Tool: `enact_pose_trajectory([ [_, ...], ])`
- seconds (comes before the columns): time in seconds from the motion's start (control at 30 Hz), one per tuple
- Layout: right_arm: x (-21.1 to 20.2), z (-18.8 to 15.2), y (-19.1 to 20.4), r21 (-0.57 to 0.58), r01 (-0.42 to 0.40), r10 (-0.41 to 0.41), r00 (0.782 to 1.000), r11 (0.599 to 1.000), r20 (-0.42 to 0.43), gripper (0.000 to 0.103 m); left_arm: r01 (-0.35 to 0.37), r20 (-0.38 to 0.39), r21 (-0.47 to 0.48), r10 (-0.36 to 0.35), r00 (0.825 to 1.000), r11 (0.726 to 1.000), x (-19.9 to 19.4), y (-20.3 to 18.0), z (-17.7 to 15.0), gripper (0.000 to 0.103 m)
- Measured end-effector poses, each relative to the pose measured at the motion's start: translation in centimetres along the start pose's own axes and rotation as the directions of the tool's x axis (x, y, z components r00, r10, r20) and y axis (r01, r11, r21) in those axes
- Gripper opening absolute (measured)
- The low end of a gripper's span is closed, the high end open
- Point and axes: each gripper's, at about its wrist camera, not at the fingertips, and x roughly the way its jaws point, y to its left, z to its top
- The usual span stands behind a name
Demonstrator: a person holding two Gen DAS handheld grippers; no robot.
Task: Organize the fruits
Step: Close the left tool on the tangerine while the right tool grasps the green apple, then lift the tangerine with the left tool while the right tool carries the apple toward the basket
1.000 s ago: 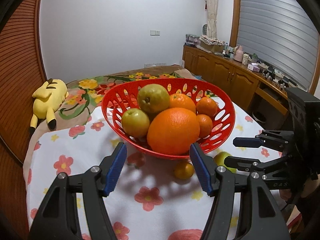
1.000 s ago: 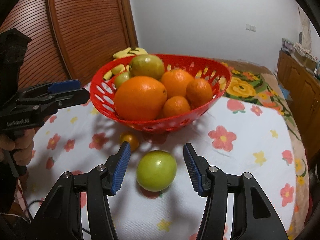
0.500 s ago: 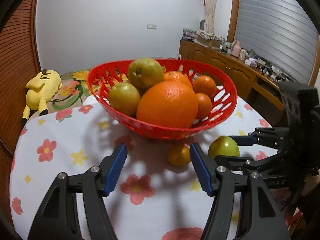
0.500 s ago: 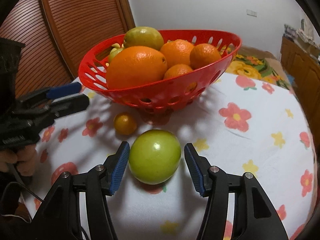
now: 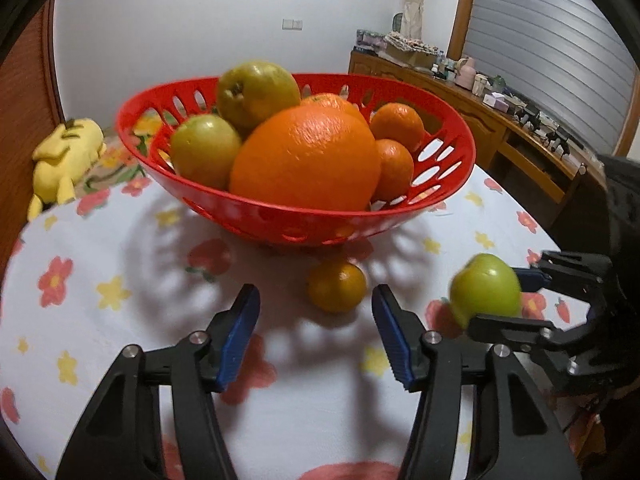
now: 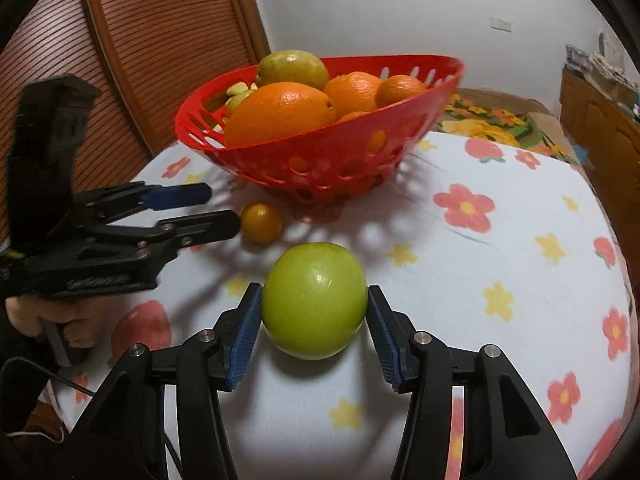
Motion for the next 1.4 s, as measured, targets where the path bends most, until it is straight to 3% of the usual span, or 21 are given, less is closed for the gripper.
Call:
enact_pose_trajectory([
  [0.4, -3.7, -2.3, -0.3, 0.011, 0.015, -0.016, 0.999, 1.000, 0.041, 0.053, -0.015, -0.060, -0.006, 0.015, 0.998, 1.000, 2.3, -0.4, 0.7, 0.053],
  [0.57, -3.5, -2.2, -0.2, 0.018, 0.010, -0.010, 0.999, 1.000, 0.045, 0.053, -0.004, -0.063, 0.010, 0.004, 0.998, 1.000, 2.6, -0.8, 0.5, 0.035],
  [0.67, -3.5, -2.3, -0.3, 0.022, 0.010, -0.010, 0.999, 1.000, 0.042, 0.053, -0.014, -0.055, 0.013, 0.015, 0.998, 1.000, 2.0, -1.0, -0.1, 0.034],
  [1.17, -3.0, -2.6, -0.4, 0.036, 0.021, -0.023, 0.999, 0.999, 0.039, 0.053, -0.031, 0.110, -0.012, 0.032, 0.993, 0.999, -4.8, -0.4, -2.7, 0.034],
  [1.4, -3.1, -2.8, -0.4, 0.040, 0.022, -0.023, 0.999, 0.999, 0.041, 0.053, -0.025, 0.138, -0.032, 0.030, 0.990, 0.999, -6.6, -0.5, -3.1, 0.034],
])
